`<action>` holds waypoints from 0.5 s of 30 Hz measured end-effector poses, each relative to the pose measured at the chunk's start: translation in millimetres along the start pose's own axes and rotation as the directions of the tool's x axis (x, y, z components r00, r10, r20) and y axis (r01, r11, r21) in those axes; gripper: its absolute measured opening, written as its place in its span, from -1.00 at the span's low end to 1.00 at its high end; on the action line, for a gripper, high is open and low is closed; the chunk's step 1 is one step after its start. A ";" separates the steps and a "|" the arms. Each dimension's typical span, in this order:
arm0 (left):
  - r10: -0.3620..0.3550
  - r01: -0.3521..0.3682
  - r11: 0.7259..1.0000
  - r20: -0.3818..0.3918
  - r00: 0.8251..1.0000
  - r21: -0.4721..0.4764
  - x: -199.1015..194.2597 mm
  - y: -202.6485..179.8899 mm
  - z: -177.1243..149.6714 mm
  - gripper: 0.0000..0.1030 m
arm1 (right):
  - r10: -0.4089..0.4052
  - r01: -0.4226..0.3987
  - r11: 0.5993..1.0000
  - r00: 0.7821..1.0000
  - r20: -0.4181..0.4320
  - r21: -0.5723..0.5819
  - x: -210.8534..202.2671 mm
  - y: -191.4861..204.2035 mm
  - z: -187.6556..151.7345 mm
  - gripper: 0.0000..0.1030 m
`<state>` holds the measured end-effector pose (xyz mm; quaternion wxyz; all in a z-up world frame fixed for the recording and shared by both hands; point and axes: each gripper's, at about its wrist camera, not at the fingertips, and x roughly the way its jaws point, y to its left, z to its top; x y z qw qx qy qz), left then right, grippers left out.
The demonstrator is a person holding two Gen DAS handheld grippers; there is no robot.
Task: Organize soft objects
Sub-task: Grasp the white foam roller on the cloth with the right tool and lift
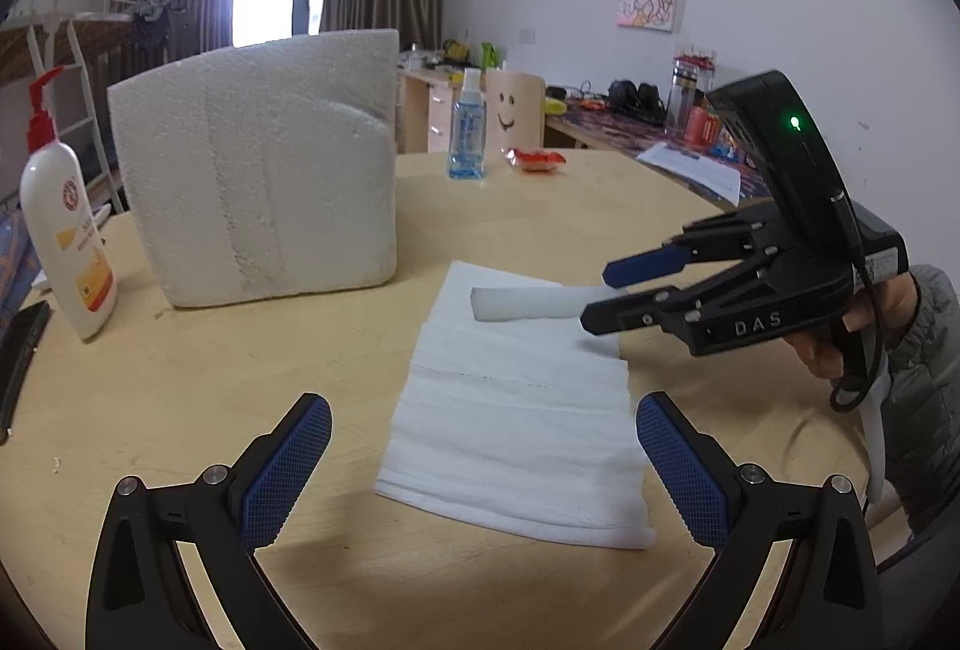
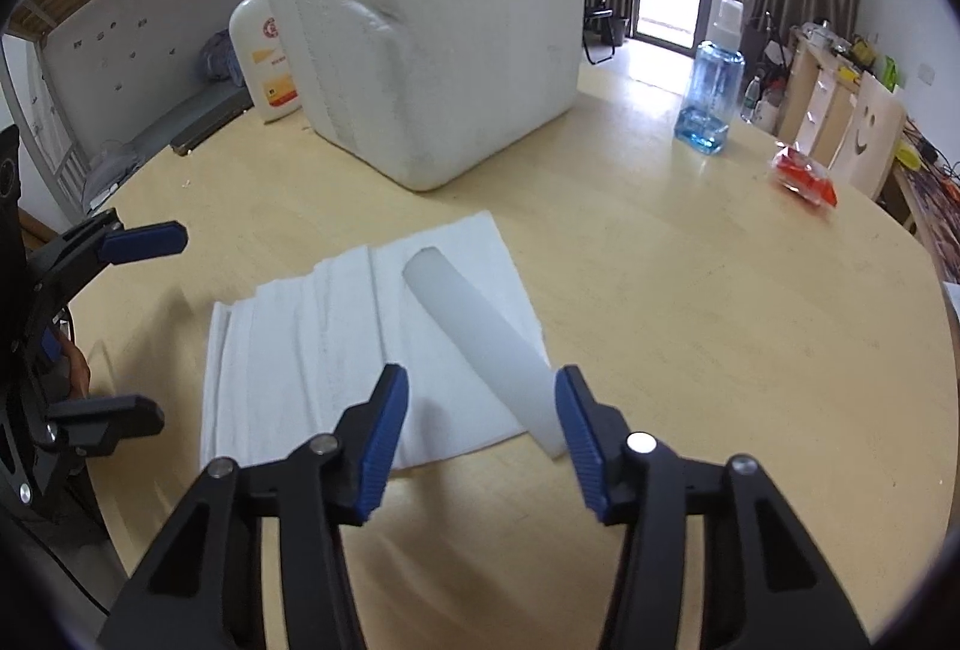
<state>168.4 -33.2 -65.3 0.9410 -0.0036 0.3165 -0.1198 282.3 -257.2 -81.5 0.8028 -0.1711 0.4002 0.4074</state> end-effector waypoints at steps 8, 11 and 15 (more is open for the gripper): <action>-0.039 0.039 0.999 -0.023 0.999 0.013 5.6 -11.9 5.1 0.98 | -0.011 0.011 1.000 1.000 -0.029 0.003 8.3 -9.5 4.7 0.06; -0.058 0.058 0.998 -0.019 0.998 0.000 6.8 -14.1 4.8 0.98 | -0.011 0.011 1.000 0.998 -0.057 -0.007 13.2 -10.4 6.2 0.05; -0.062 0.061 0.998 -0.021 0.998 -0.014 6.3 -14.3 2.2 0.98 | -0.016 0.013 0.999 0.996 -0.084 -0.040 18.8 -8.5 7.6 -0.14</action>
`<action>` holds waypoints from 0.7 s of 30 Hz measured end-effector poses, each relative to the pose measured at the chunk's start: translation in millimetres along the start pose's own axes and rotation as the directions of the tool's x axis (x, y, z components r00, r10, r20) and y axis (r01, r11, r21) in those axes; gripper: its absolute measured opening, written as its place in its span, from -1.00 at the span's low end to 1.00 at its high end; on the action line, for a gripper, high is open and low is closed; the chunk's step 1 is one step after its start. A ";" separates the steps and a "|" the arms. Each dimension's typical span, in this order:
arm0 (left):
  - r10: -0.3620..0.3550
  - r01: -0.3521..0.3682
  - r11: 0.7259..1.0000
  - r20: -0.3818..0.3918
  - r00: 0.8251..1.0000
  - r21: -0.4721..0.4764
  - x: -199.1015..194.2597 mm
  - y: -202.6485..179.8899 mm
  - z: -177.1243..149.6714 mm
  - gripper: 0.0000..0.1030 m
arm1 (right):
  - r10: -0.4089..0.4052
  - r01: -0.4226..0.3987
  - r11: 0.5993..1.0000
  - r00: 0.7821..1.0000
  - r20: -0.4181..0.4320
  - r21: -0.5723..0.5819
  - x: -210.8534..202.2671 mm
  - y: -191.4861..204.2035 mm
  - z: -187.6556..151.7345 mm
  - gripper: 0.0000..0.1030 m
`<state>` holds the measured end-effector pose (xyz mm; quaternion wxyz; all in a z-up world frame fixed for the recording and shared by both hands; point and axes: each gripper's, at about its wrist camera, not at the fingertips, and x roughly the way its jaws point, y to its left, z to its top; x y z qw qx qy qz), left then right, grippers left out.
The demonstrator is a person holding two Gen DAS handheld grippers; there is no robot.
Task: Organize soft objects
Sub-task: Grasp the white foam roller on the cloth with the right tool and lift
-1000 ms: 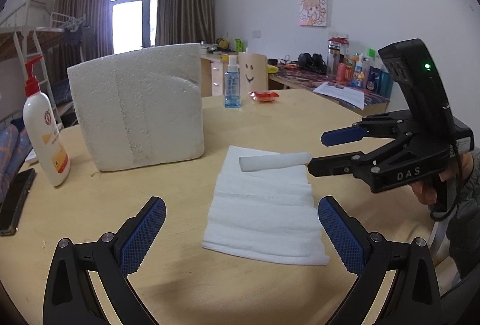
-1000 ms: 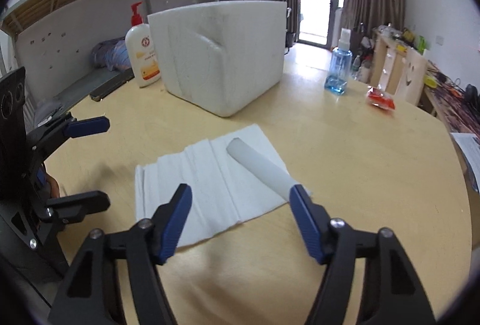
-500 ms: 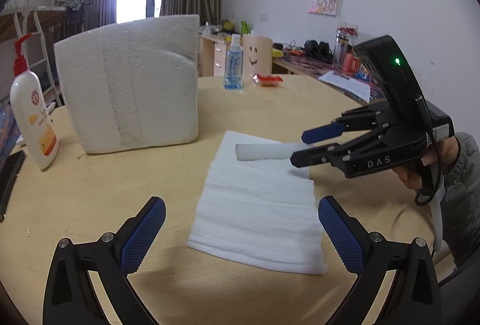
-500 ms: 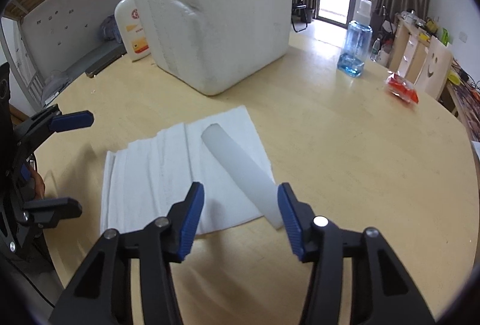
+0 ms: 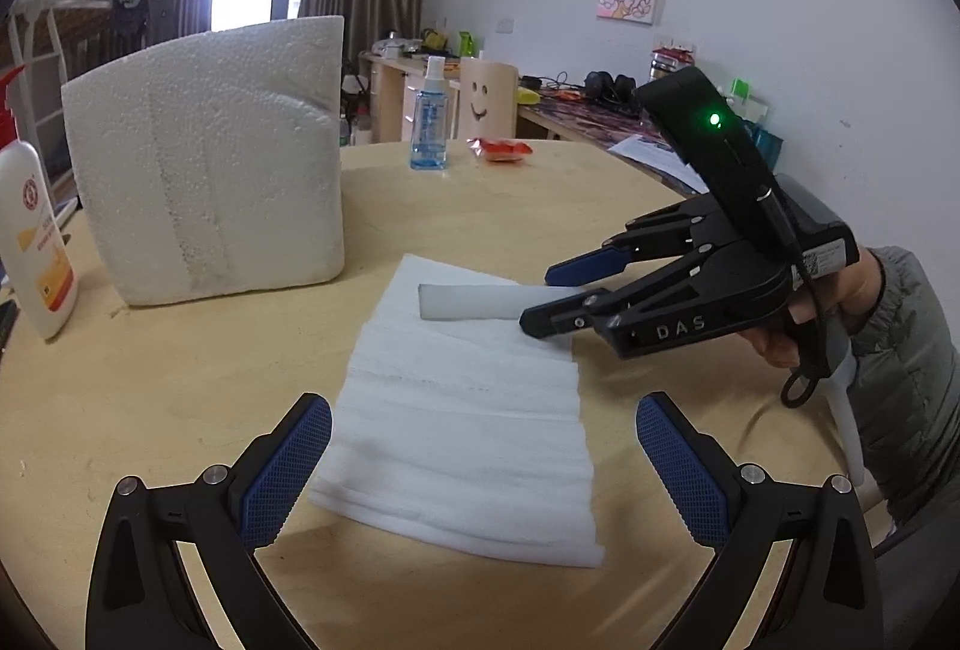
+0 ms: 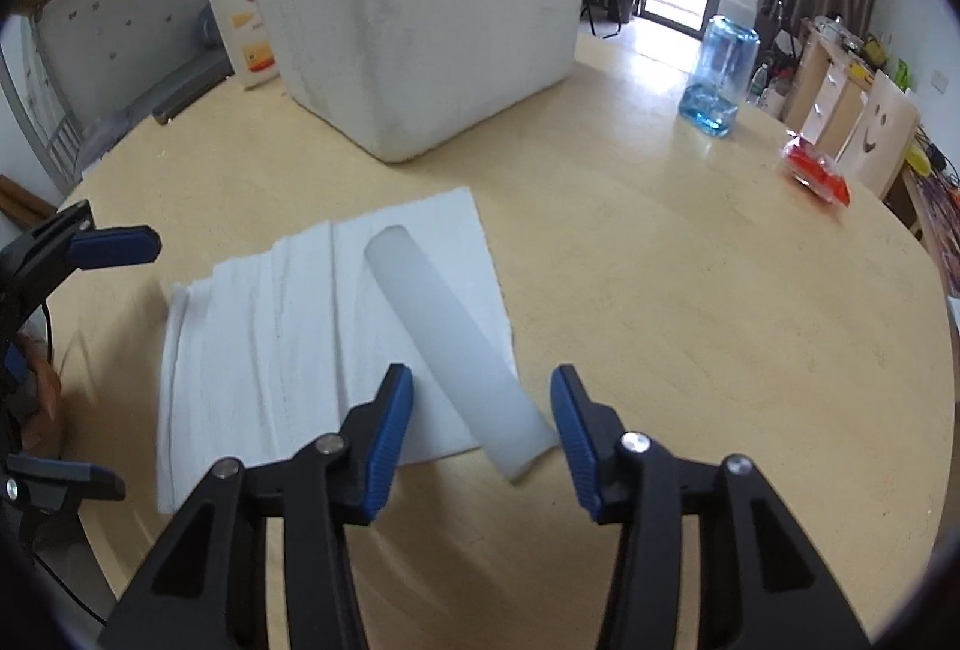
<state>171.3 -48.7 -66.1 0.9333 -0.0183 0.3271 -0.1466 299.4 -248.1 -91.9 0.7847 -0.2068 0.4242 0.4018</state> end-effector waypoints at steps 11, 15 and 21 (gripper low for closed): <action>0.033 -0.032 0.999 0.017 0.999 -0.018 -13.2 7.2 -4.0 0.98 | 0.065 -0.066 0.998 0.997 0.032 0.024 -28.8 18.8 -14.2 -0.56; 0.027 -0.027 1.000 0.007 1.000 -0.011 -12.5 3.5 -3.5 0.98 | 0.089 -0.094 0.993 0.994 0.056 0.078 -42.2 23.3 -28.4 -0.56; 0.049 -0.048 0.999 -0.074 0.996 0.006 2.8 -5.9 -6.5 0.98 | 0.096 -0.107 0.978 0.993 0.073 0.178 -48.0 24.6 -51.7 -0.56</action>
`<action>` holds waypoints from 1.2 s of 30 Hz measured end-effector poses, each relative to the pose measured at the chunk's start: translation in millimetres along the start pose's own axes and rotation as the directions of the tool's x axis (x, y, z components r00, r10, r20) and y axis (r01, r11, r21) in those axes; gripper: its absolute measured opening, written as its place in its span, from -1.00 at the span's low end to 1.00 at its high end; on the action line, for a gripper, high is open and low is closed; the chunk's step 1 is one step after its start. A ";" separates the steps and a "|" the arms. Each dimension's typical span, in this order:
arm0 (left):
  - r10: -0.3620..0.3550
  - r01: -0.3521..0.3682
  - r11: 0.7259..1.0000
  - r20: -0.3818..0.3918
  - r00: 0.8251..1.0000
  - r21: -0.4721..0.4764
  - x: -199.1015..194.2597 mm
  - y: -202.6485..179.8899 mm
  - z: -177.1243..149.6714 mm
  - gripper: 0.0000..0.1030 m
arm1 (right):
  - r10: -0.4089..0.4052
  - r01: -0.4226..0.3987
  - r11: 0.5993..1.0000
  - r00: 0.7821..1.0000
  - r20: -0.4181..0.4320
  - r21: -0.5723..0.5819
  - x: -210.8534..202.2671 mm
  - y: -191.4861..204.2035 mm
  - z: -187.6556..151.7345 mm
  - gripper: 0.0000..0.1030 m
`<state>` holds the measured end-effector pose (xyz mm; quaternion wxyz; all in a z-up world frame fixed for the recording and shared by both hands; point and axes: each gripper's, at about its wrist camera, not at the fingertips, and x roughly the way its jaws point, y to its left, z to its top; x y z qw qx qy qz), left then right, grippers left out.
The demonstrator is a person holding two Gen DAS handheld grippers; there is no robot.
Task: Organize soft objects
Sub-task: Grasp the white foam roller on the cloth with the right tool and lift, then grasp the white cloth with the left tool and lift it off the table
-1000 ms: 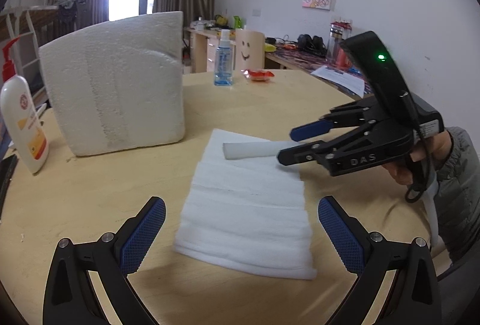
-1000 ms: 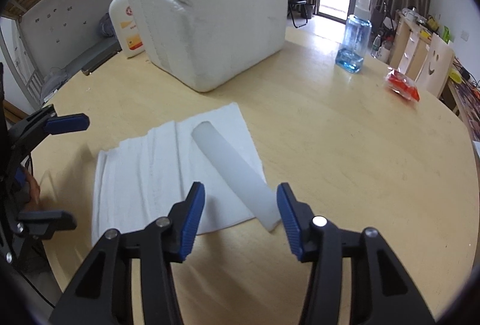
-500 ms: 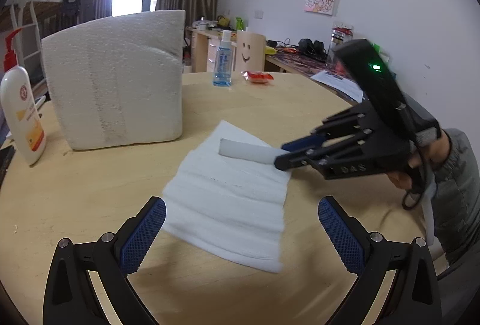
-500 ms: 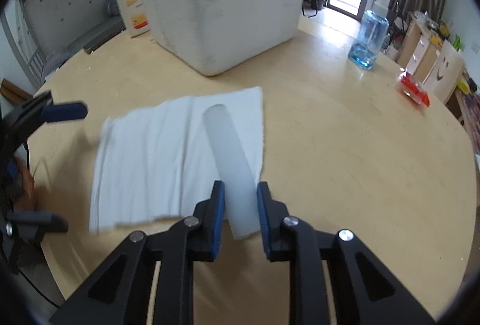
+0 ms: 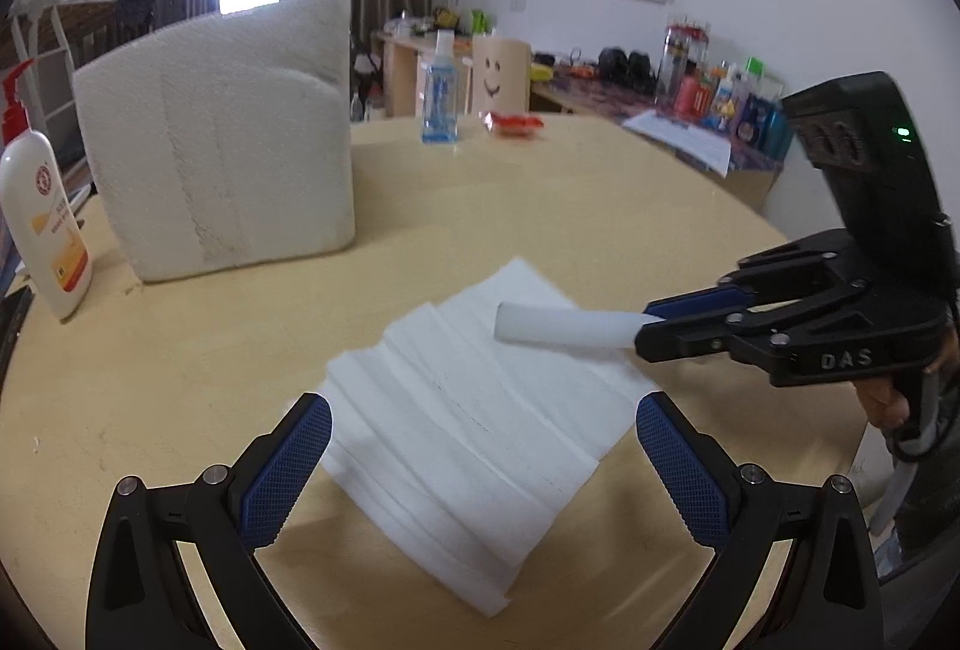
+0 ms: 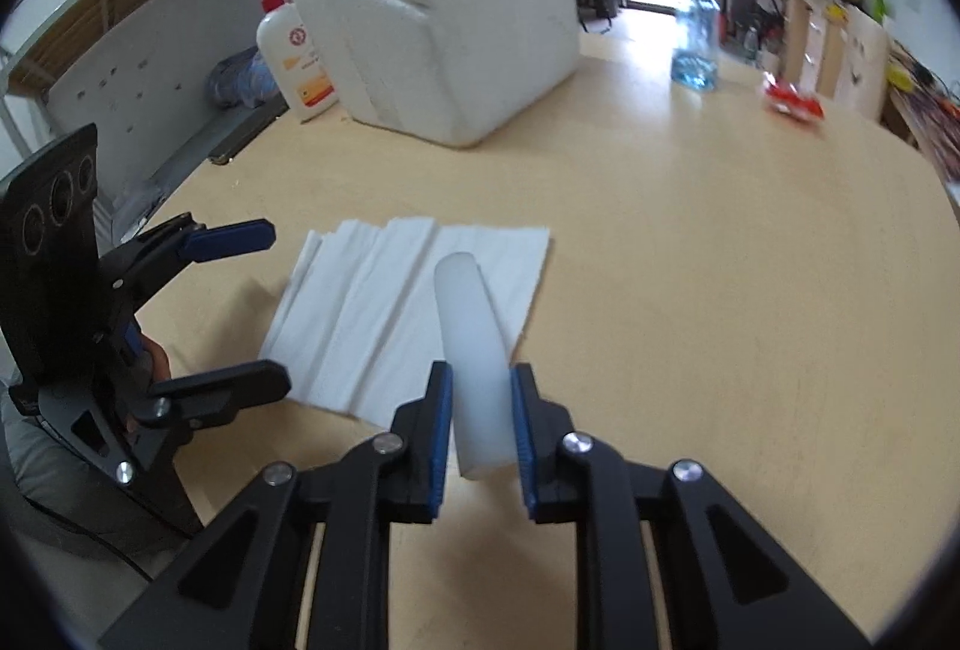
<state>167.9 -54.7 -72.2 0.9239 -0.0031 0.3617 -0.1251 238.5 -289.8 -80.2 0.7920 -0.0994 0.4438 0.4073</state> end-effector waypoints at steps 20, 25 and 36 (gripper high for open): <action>0.161 -0.163 0.987 -0.123 0.979 -0.004 37.4 -3.9 8.6 -0.27 | -0.063 0.062 0.997 0.998 0.031 0.051 -6.0 0.8 -21.2 -0.44; 0.168 -0.168 0.986 -0.112 0.980 0.008 34.8 2.3 7.0 -0.71 | -0.088 0.087 0.996 0.995 0.043 0.023 -10.2 4.6 -21.7 0.06; 0.111 -0.110 0.994 -0.086 0.990 0.011 18.7 7.4 8.8 -0.89 | -0.083 0.088 0.994 0.995 0.063 -0.071 -6.3 24.9 -13.3 0.09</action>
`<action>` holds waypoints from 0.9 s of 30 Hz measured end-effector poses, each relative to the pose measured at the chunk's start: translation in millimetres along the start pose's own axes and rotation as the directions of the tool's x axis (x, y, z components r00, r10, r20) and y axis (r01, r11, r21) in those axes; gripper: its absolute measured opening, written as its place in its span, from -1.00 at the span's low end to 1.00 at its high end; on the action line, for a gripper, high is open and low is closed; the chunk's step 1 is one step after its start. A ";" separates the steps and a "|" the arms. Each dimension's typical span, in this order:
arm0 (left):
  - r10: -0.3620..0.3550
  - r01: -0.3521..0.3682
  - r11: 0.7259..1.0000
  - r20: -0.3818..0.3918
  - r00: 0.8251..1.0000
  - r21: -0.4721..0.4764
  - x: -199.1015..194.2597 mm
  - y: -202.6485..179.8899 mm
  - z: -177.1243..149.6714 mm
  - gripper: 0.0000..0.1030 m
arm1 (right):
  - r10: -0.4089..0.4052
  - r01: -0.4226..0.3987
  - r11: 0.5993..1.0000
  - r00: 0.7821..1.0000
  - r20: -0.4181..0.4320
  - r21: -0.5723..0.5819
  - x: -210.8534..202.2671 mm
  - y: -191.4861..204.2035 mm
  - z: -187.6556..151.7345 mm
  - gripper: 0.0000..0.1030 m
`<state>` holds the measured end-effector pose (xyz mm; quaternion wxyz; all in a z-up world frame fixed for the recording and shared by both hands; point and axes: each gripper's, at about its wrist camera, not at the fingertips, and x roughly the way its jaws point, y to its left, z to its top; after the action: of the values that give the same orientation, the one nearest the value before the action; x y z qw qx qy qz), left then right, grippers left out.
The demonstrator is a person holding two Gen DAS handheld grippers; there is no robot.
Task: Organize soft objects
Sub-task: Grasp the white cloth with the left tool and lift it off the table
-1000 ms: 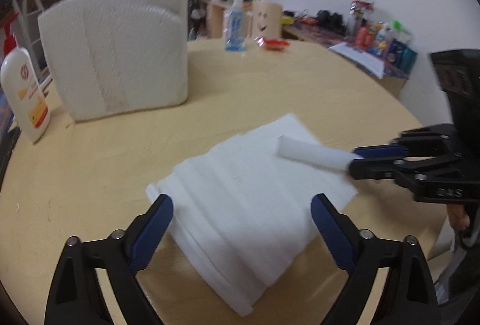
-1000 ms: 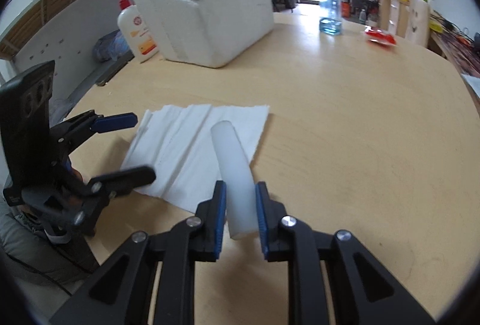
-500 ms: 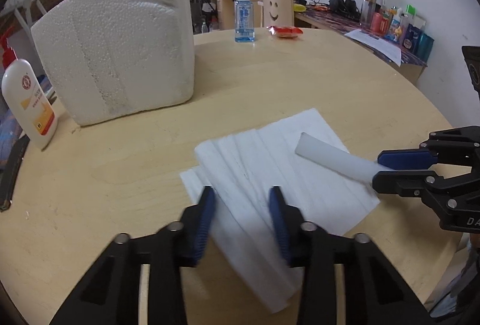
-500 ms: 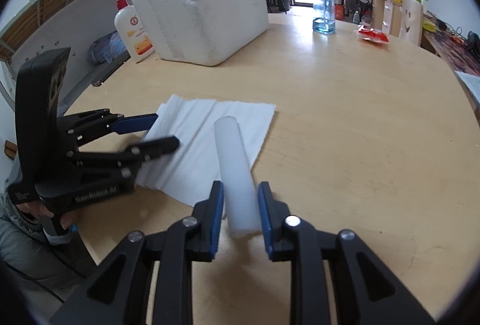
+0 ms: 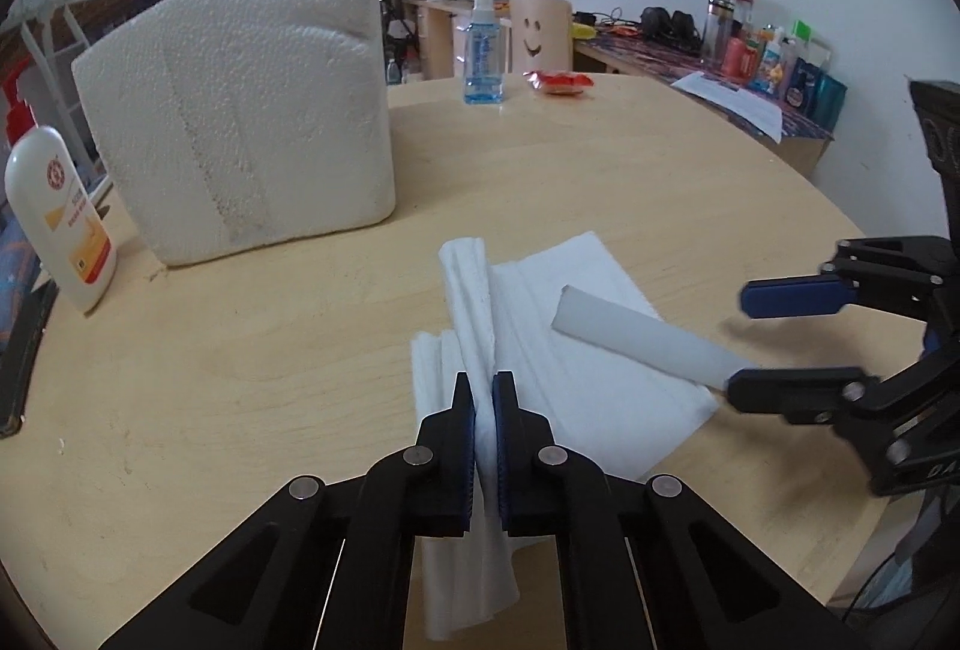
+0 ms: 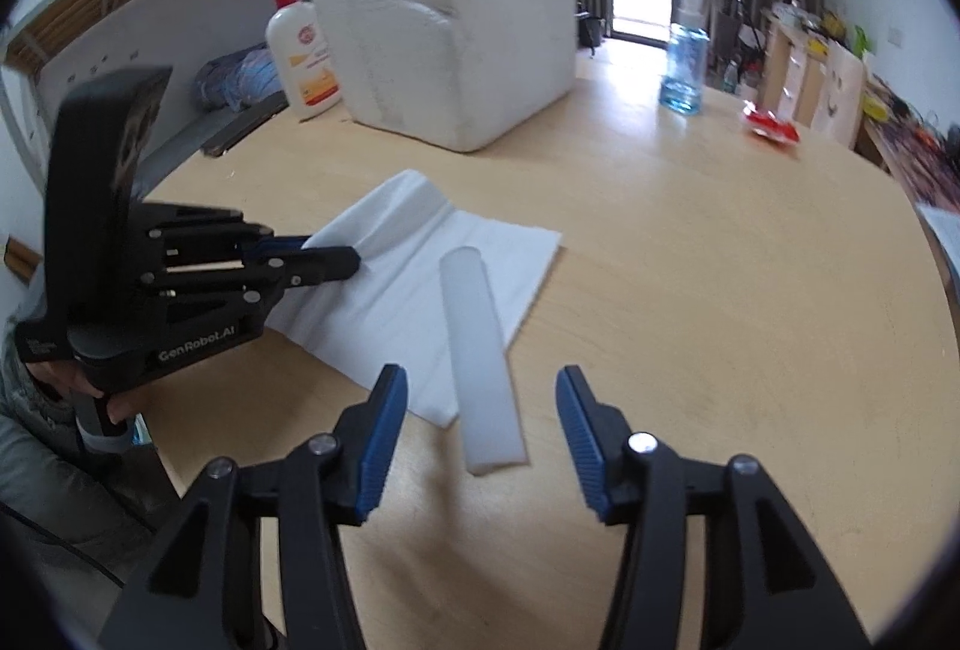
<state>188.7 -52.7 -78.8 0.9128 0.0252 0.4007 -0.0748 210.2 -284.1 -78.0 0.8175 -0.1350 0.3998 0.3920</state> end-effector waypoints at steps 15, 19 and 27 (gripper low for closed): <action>-0.013 0.013 1.000 -0.005 1.000 -0.009 1.5 4.1 -3.6 -0.89 | 0.008 -0.021 0.993 0.993 -0.114 -0.116 29.1 10.2 14.0 -0.22; -0.015 0.015 1.000 -0.005 1.000 -0.013 0.6 6.3 -3.5 -0.89 | -0.002 -0.010 0.995 0.992 -0.126 -0.096 31.9 5.7 14.3 -0.25; -0.021 0.021 1.000 -0.017 1.000 -0.014 1.2 12.2 -3.6 -0.89 | 0.060 -0.066 0.997 0.991 -0.120 -0.048 29.5 -2.5 13.2 -0.56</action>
<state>188.8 -40.4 -82.3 0.9086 0.0155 0.4093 -0.0815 230.4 -263.0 -92.1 0.7758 -0.1666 0.4412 0.4193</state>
